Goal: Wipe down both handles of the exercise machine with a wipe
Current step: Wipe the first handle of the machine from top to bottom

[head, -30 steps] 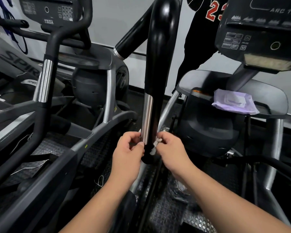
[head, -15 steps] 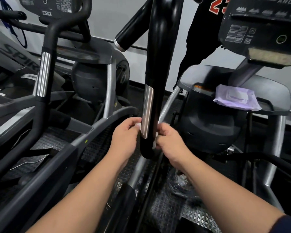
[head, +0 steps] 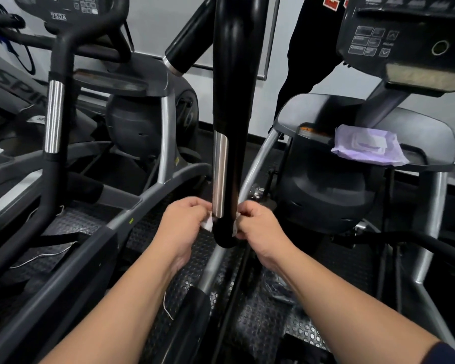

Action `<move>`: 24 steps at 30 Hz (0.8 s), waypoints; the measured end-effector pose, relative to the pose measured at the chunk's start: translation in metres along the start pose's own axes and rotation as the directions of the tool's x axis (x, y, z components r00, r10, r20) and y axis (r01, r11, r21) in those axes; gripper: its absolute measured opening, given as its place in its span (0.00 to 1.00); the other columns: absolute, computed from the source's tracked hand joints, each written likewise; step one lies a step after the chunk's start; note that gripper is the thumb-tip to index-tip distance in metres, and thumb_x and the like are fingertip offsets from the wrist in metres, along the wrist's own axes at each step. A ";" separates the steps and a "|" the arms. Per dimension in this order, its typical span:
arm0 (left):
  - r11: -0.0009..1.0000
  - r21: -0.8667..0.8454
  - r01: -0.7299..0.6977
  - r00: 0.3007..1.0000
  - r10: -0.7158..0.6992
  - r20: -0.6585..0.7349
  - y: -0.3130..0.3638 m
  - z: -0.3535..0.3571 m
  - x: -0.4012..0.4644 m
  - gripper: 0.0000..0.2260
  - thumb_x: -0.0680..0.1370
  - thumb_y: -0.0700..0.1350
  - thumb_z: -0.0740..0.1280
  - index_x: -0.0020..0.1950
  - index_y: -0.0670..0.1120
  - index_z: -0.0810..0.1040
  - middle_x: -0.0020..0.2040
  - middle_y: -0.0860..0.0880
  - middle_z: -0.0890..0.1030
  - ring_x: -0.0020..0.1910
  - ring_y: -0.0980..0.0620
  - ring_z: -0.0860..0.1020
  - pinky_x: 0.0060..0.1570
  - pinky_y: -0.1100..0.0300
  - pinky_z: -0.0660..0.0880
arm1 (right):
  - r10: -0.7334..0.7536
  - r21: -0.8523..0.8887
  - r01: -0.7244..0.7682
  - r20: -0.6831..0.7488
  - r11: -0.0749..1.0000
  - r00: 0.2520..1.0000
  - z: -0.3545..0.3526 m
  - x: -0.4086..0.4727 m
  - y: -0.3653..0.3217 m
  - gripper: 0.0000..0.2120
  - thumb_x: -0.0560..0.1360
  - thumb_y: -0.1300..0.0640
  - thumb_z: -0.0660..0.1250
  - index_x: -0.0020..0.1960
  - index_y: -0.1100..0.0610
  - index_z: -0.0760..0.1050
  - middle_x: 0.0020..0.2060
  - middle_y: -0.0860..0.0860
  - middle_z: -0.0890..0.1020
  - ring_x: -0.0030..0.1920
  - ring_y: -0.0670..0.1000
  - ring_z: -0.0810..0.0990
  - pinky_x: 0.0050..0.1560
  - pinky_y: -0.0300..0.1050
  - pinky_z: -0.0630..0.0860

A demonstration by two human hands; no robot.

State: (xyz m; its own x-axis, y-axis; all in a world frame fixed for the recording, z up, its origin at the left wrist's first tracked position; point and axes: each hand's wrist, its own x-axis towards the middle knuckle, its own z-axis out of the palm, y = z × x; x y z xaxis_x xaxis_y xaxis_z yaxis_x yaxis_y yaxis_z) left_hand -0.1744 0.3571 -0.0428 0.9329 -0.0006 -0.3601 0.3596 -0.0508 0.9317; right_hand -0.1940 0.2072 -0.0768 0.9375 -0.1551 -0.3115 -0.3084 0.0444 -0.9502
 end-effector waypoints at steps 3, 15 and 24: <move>0.996 -0.049 0.073 0.997 -0.075 -0.024 -0.004 -0.002 0.001 0.17 0.68 0.27 0.60 0.32 0.45 0.82 0.34 0.41 0.79 0.36 0.45 0.74 0.39 0.53 0.70 | 0.001 0.005 -0.001 0.015 1.000 1.000 -0.001 -0.001 0.000 0.14 0.69 0.70 0.62 0.40 0.56 0.83 0.35 0.57 0.81 0.39 0.55 0.76 0.41 0.52 0.73; 0.999 0.013 0.048 0.985 -0.049 0.164 -0.009 -0.008 -0.017 0.17 0.70 0.23 0.65 0.49 0.41 0.86 0.40 0.43 0.85 0.39 0.47 0.80 0.39 0.56 0.76 | -0.012 -0.035 0.014 0.063 0.999 0.998 -0.003 -0.011 -0.004 0.18 0.70 0.73 0.60 0.45 0.56 0.85 0.36 0.54 0.84 0.36 0.48 0.77 0.38 0.40 0.74; 0.999 -0.026 -0.035 0.995 0.033 -0.090 -0.018 0.008 -0.041 0.12 0.74 0.28 0.69 0.48 0.45 0.81 0.42 0.44 0.82 0.33 0.54 0.79 0.34 0.63 0.76 | -0.024 -0.057 0.019 -0.086 0.998 0.996 -0.007 -0.048 0.014 0.16 0.73 0.70 0.62 0.46 0.52 0.82 0.40 0.47 0.86 0.41 0.45 0.81 0.45 0.41 0.76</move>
State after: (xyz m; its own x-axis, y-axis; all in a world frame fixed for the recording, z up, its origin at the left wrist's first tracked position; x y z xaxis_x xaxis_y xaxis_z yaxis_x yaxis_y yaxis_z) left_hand -0.2197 0.3498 -0.0449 0.9420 0.0880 -0.3239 0.3270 -0.0243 0.9447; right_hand -0.2447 0.2087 -0.0750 0.9272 -0.2405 -0.2872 -0.2993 -0.0148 -0.9540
